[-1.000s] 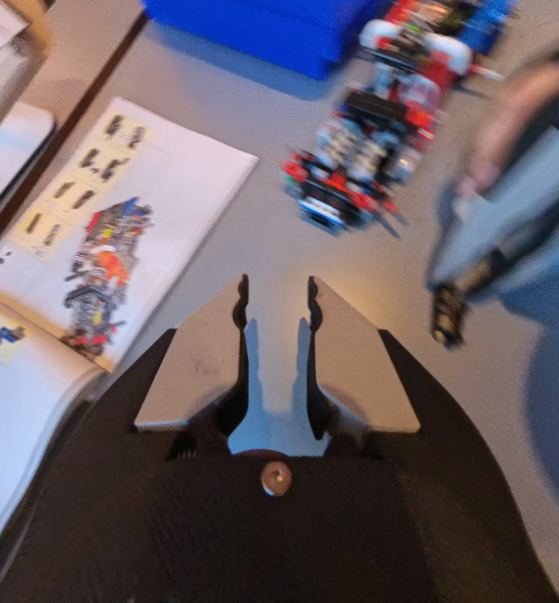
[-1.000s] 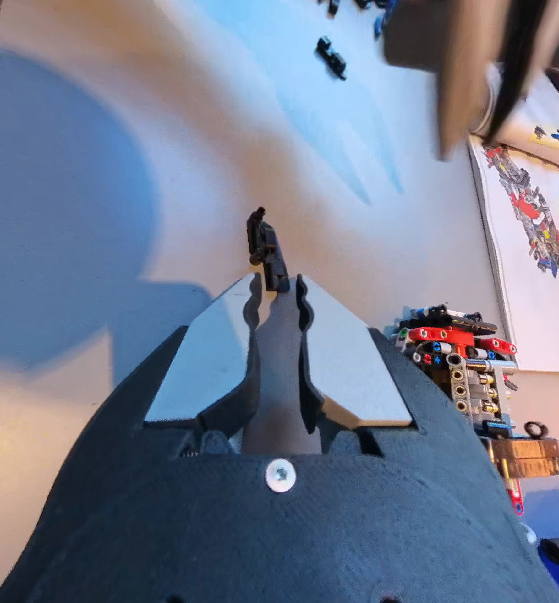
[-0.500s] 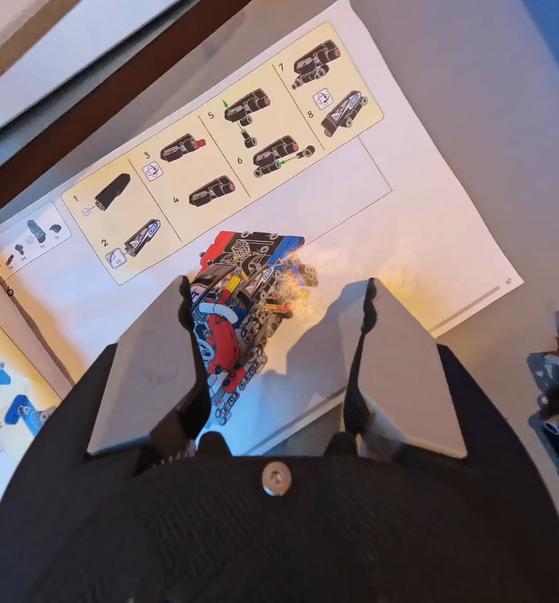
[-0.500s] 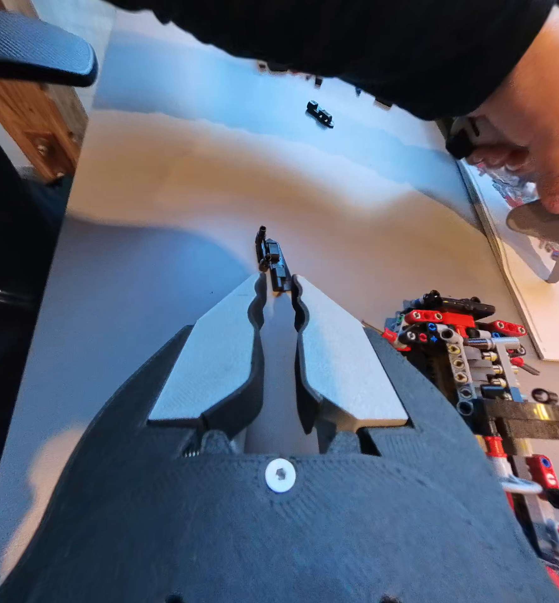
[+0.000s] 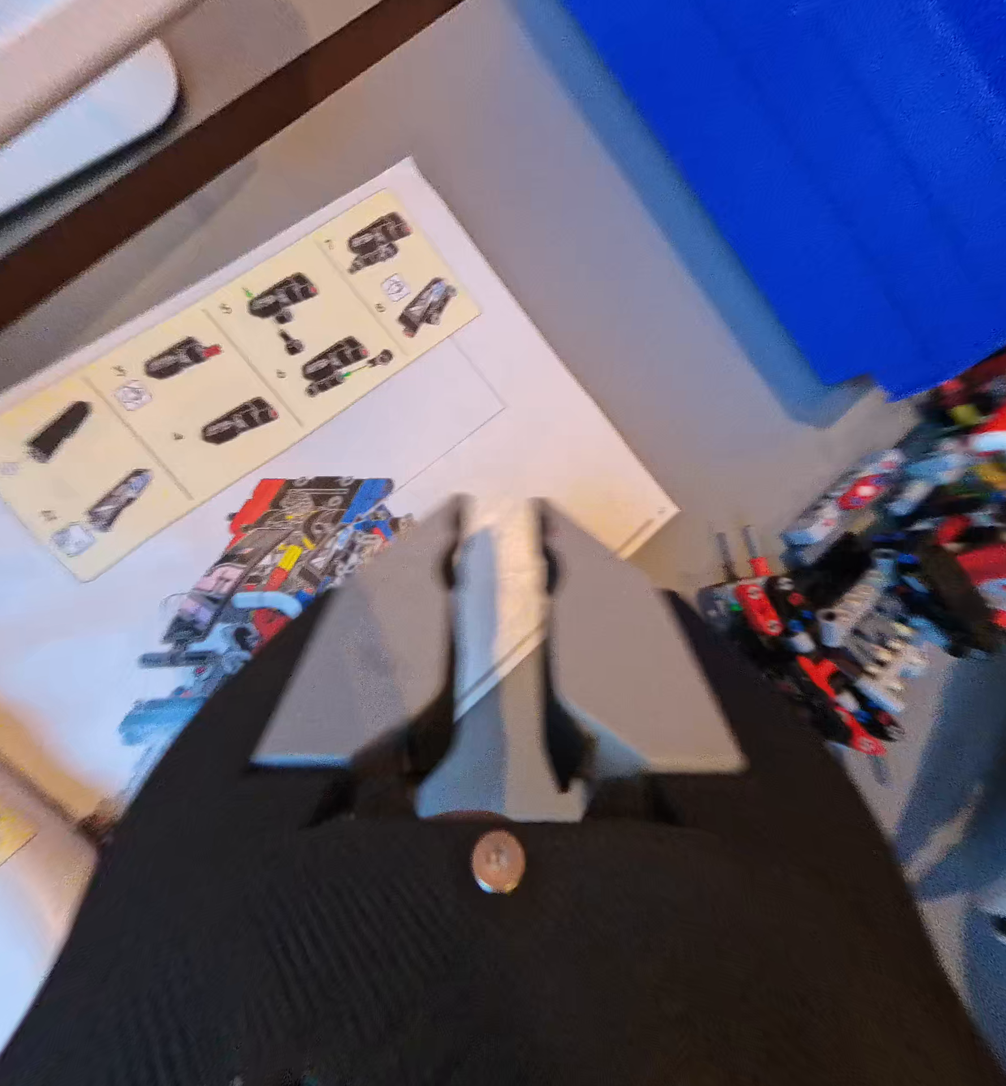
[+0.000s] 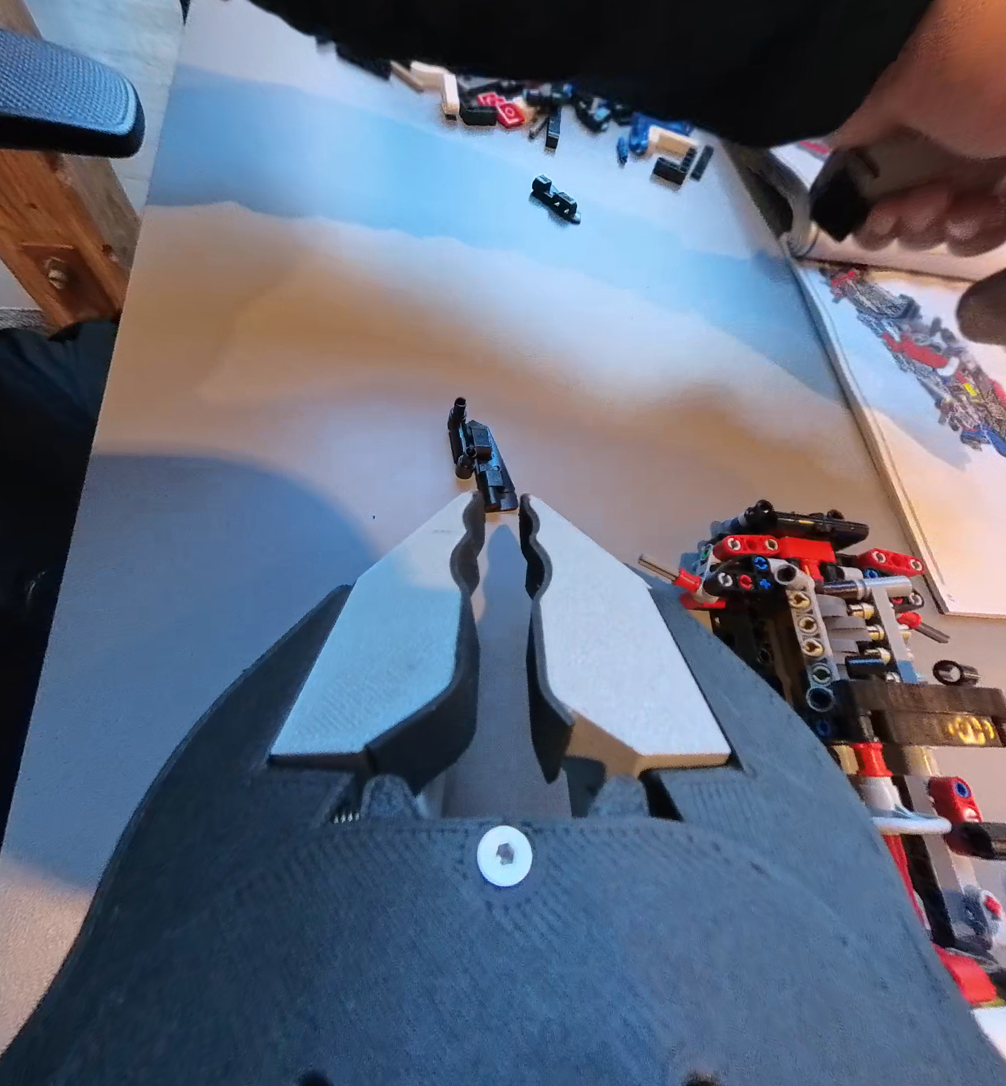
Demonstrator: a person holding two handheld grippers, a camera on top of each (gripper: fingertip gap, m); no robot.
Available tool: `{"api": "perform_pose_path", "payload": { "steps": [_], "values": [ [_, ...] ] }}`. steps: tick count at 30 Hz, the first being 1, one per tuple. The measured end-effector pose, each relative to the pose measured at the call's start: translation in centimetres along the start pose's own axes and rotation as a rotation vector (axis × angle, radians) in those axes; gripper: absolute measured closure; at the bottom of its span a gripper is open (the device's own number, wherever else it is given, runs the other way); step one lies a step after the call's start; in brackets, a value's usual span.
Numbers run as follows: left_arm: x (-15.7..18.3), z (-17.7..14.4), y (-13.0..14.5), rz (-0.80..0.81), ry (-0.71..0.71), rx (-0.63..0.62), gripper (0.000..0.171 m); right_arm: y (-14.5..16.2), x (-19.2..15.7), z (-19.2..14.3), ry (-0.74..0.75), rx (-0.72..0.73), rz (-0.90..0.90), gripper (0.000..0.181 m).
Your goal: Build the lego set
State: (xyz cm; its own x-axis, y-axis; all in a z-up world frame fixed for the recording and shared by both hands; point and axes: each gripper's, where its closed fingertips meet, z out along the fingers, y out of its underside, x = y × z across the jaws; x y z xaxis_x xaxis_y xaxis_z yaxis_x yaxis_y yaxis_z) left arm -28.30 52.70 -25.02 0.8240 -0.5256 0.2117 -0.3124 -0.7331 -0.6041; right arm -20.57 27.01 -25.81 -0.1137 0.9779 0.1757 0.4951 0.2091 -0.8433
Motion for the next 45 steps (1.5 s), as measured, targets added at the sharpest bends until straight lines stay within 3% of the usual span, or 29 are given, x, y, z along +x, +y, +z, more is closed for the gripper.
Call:
{"api": "perform_pose_path", "payload": {
  "steps": [1,2,4,6,9,13,17,22,25,38,45],
  "values": [
    [-0.4,0.3,0.4,0.044,-0.078,-0.06,0.084,0.0,0.0,0.0,-0.002,0.0,0.0,0.173],
    [-1.0,0.7,1.2,0.094,-0.156,-0.133,0.054,0.0,-0.1,0.0,-0.002,-0.002,-0.001,0.173],
    [-2.3,1.3,2.3,0.164,-0.278,-0.202,0.059,0.0,-0.2,0.1,-0.003,-0.005,-0.007,0.173],
    [-2.6,2.1,3.0,0.141,-0.295,-0.227,0.059,0.0,-0.2,0.0,0.001,-0.005,-0.017,0.175],
    [-2.5,2.6,3.5,0.054,-0.226,-0.236,0.065,-0.1,-0.3,0.0,0.004,-0.003,-0.024,0.176],
    [-2.5,2.6,3.6,0.059,-0.219,-0.146,0.064,-0.3,-0.6,-0.1,-0.002,0.003,-0.026,0.177],
    [-2.5,2.5,3.7,0.058,-0.22,-0.152,0.065,-0.3,-0.9,0.0,-0.015,0.002,-0.028,0.178],
    [-3.6,1.7,3.7,0.039,-0.229,-0.123,0.099,-0.3,-1.0,-0.1,-0.002,-0.002,-0.043,0.18],
    [-3.9,1.4,3.7,0.035,-0.238,-0.1,0.111,-0.2,-1.1,-0.2,0.002,-0.005,-0.05,0.181],
    [-3.7,1.1,3.9,0.087,-0.188,-0.075,0.113,0.3,-0.9,0.1,-0.01,-0.022,-0.027,0.181],
    [-4.5,0.4,3.8,-0.005,-0.089,-0.041,0.134,0.3,-1.0,0.2,-0.018,-0.025,-0.022,0.181]
  ]
}}
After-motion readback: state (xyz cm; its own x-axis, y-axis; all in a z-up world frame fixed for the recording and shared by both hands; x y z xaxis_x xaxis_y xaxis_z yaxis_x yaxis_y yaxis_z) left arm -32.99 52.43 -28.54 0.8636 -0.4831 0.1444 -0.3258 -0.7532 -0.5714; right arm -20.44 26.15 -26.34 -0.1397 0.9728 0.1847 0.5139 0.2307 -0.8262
